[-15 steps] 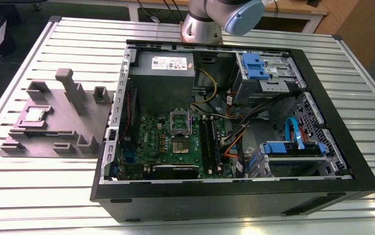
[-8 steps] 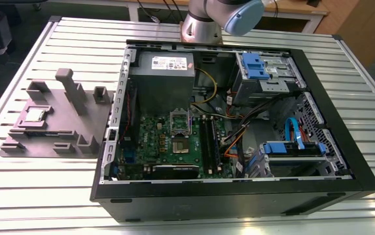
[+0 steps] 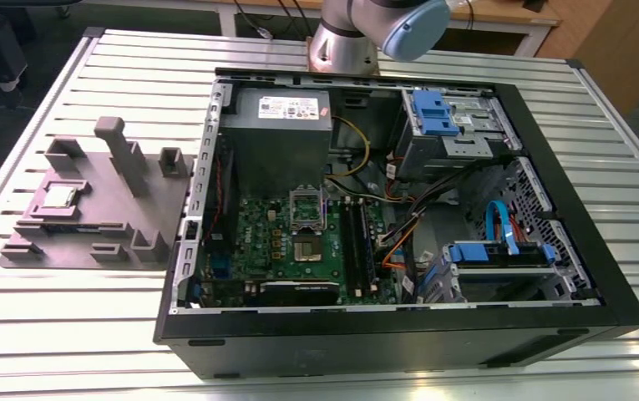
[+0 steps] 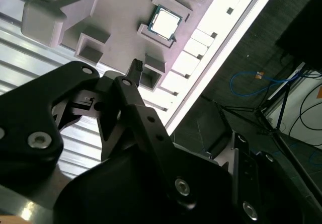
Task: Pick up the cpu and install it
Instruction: 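Pick up the cpu and move it towards the insertion slot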
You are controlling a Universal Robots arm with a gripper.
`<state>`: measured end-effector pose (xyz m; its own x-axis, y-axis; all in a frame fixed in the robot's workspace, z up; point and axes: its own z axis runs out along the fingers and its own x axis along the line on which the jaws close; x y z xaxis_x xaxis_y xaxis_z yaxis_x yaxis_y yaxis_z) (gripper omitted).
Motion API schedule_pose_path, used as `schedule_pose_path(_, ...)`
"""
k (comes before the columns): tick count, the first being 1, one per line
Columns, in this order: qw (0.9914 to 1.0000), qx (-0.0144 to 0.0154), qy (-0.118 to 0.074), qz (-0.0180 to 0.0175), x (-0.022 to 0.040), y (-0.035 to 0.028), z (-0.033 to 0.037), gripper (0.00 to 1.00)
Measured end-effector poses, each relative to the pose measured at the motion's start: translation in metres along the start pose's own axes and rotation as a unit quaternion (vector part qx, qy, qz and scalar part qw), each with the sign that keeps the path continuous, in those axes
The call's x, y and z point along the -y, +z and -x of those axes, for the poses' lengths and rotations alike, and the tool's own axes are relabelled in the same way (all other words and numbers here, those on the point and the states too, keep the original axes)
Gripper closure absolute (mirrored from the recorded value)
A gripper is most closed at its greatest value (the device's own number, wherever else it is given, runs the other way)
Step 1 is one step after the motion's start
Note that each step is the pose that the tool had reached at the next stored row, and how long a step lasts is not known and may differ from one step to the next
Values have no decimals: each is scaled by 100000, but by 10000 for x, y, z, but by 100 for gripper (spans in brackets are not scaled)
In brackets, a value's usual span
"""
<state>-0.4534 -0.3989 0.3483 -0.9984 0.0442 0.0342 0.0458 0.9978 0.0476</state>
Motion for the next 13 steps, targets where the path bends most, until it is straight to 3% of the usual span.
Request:
schedule_pose_path(5,99959,-128,-2844,-95,0,6,0,29)
schedule_pose_path(13,99958,-139,-2884,-100,0,17,1,29)
